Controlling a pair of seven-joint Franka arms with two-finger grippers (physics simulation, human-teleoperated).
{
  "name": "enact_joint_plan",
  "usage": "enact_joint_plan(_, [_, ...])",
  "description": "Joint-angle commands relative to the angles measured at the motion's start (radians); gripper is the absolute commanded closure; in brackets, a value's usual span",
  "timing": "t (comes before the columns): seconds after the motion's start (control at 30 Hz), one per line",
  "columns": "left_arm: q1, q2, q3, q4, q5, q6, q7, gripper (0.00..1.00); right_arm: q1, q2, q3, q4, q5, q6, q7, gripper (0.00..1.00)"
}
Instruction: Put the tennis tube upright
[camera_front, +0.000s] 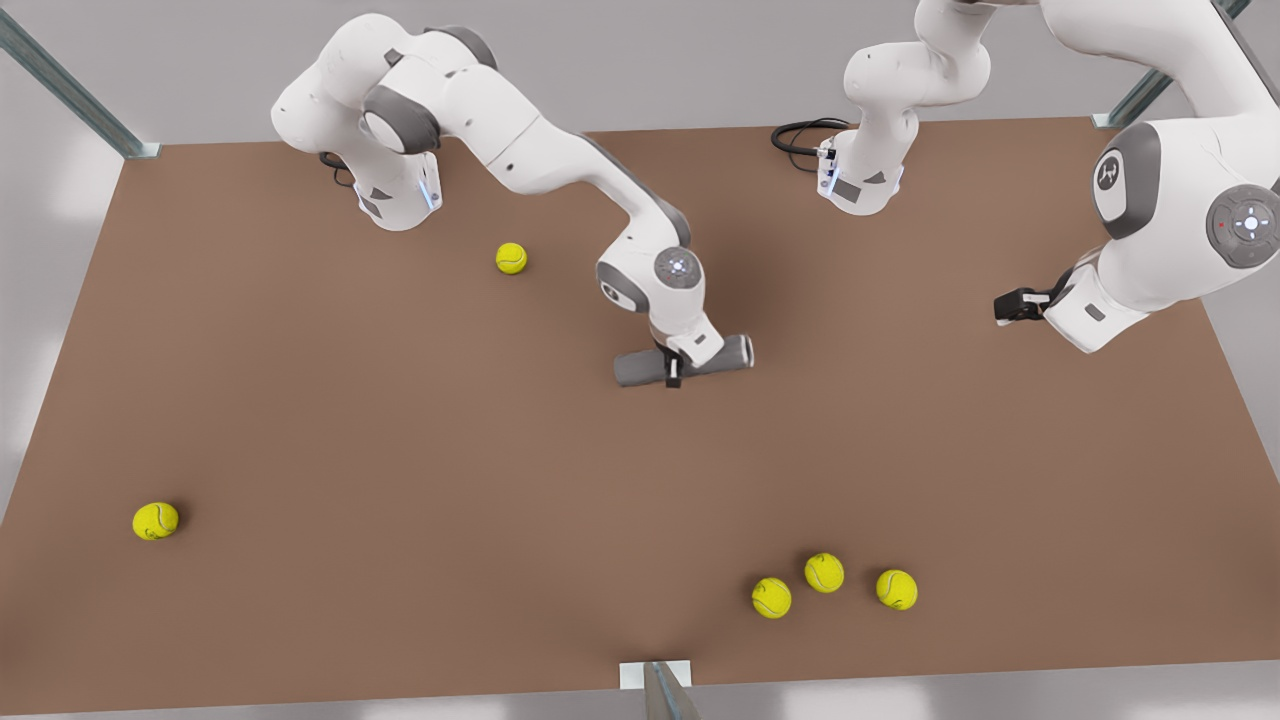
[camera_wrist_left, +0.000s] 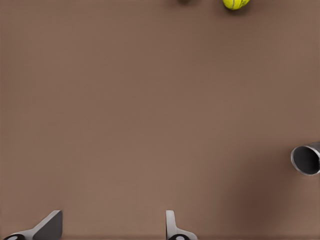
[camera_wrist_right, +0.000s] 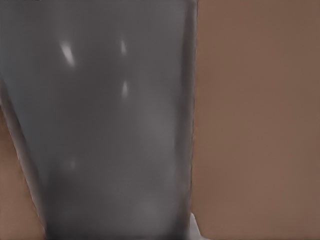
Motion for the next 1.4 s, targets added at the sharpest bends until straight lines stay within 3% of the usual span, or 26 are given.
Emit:
enact_joint_plan(0.0, [0.0, -0.001, 0.0, 0.0, 0.001, 0.0, 0.0, 0.0, 0.0, 0.003, 0.0, -0.003, 0.032, 0.04, 0.106, 0.34])
enact_joint_plan(0.17, [0.0, 0.001, 0.0, 0.0, 0.001, 0.0, 0.0, 0.0, -0.003, 0.031, 0.0, -0.009, 0.101, 0.055, 0.147, 0.34])
enact_joint_plan(0.27, [0.0, 0.002, 0.0, 0.0, 0.001, 0.002, 0.0, 0.0, 0.0, 0.045, 0.0, -0.009, 0.1, 0.076, 0.146, 0.07])
enact_joint_plan(0.3, [0.0, 0.002, 0.0, 0.0, 0.001, 0.002, 0.0, 0.0, 0.001, 0.045, 0.0, -0.009, 0.1, 0.078, 0.146, 0.05])
enact_joint_plan(0.67, [0.0, 0.002, 0.0, 0.0, 0.001, 0.002, 0.0, 0.0, -0.009, 0.019, 0.0, -0.009, 0.15, 0.066, 0.14, 0.0])
enact_joint_plan(0.77, [0.0, 0.002, 0.0, 0.0, 0.001, 0.002, 0.0, 0.0, -0.037, -0.131, 0.002, 0.001, 0.279, -0.156, 0.138, 0.0])
enact_joint_plan(0.87, [0.0, 0.004, 0.0, -0.001, -0.001, 0.002, -0.002, 0.0, -0.215, -0.403, -0.009, 0.007, 0.394, -0.61, 0.242, 0.0])
enact_joint_plan(0.93, [0.104, 0.105, 0.032, -0.026, -0.295, -0.005, -0.033, 0.0, -0.462, -0.558, -0.021, 0.01, 0.187, -0.879, 0.428, 0.0])
enact_joint_plan(1.0, [0.141, 0.301, 0.13, -0.125, -0.562, 0.052, 0.381, 0.0, -0.612, -0.61, -0.041, 0.013, 0.02, -0.957, 0.466, 0.0])
enact_joint_plan(1.07, [0.129, 0.303, 0.098, -0.461, -0.866, 0.365, 0.572, 0.0, -0.644, -0.609, -0.049, 0.111, -0.066, -1.028, 0.598, 0.0])
enact_joint_plan(1.1, [0.127, 0.303, 0.055, -0.553, -1.001, 0.466, 0.641, 0.0, -0.698, -0.61, -0.052, 0.109, -0.048, -1.043, 0.608, 0.0])
enact_joint_plan(1.17, [0.098, 0.33, -0.019, -0.61, -1.165, 0.558, 0.701, 0.0, -0.712, -0.612, -0.043, 0.111, -0.184, -1.037, 0.586, 0.0])
enact_joint_plan(1.27, [-0.046, 0.384, -0.023, -0.67, -1.524, 0.667, 0.951, 0.0, -0.734, -0.604, -0.048, 0.16, -0.17, -1.03, 0.586, 0.0])
enact_joint_plan(1.37, [-0.044, 0.378, -0.121, -0.673, -1.547, 0.71, 0.998, 0.0, -0.734, -0.602, -0.049, 0.154, -0.123, -1.034, 0.589, 0.0])
